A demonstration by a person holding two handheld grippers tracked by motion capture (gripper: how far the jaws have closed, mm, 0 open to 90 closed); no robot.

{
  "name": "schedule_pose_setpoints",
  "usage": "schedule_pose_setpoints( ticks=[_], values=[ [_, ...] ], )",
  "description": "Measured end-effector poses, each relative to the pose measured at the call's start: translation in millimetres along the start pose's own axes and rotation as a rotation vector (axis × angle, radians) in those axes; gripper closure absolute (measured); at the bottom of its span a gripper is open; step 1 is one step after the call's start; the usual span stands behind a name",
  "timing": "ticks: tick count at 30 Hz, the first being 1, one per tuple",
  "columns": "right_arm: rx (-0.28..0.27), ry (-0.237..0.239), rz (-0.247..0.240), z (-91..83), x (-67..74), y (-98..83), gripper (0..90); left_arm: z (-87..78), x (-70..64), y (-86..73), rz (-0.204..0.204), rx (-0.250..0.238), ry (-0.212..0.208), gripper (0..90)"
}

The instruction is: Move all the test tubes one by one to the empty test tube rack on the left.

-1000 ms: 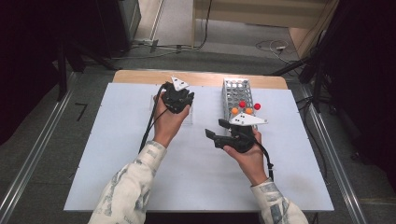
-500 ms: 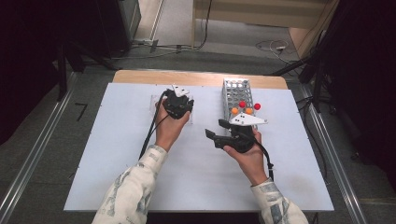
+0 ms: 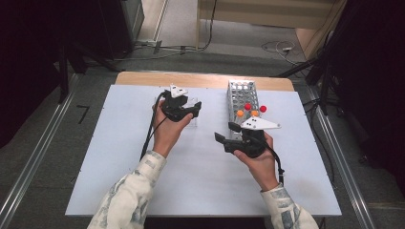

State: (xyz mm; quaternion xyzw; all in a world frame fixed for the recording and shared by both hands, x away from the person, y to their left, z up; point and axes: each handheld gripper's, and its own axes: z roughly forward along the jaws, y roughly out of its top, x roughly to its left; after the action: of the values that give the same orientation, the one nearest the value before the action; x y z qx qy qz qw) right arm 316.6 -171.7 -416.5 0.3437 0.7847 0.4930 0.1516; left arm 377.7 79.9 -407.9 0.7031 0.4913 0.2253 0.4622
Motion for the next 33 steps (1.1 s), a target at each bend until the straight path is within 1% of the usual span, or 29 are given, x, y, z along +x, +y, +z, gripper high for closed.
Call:
schedule_pose_setpoints(
  ticks=[4, 6, 8, 12, 15, 21, 26, 31, 32, 33],
  values=[
    [-0.003, -0.013, 0.005, -8.9, -2.7, -2.8, 29.5, -9.3, 1.3, -4.4, -0.015, 0.000, -0.016, 34.2],
    [-0.005, -0.017, 0.000, -10.5, -3.8, -3.2, 29.5, -13.8, 1.7, -6.9, -0.019, -0.005, -0.021, 34.1],
    [-0.004, -0.028, 0.001, -13.8, -5.9, -4.5, 29.3, -17.6, 1.8, -9.1, -0.018, -0.004, -0.022, 31.5],
    [0.000, -0.048, 0.010, -19.6, -12.9, -8.4, 29.3, -25.0, 1.1, -12.8, -0.018, -0.012, -0.034, 29.0],
    [0.002, -0.067, 0.017, -24.3, -19.0, -11.4, 29.3, -29.9, 2.1, -16.4, -0.036, -0.016, -0.051, 26.9],
    [0.002, -0.095, 0.032, -33.3, -28.4, -15.9, 29.3, -37.6, 4.2, -26.2, -0.040, -0.021, -0.056, 24.2],
    [0.010, -0.126, 0.040, -35.5, -36.6, -21.2, 29.3, -42.4, 5.1, -33.0, -0.042, -0.026, -0.064, 23.0],
    [0.020, -0.154, 0.060, -33.1, -47.2, -26.2, 29.6, -46.6, 5.4, -39.9, -0.045, -0.028, -0.071, 22.9],
    [0.022, -0.160, 0.062, -32.4, -48.6, -27.0, 29.6, -47.3, 5.6, -41.4, -0.040, -0.025, -0.075, 22.9],
    [0.025, -0.168, 0.061, -31.4, -50.1, -27.8, 29.7, -47.8, 5.2, -43.1, -0.045, -0.025, -0.082, 22.7]
  ],
)
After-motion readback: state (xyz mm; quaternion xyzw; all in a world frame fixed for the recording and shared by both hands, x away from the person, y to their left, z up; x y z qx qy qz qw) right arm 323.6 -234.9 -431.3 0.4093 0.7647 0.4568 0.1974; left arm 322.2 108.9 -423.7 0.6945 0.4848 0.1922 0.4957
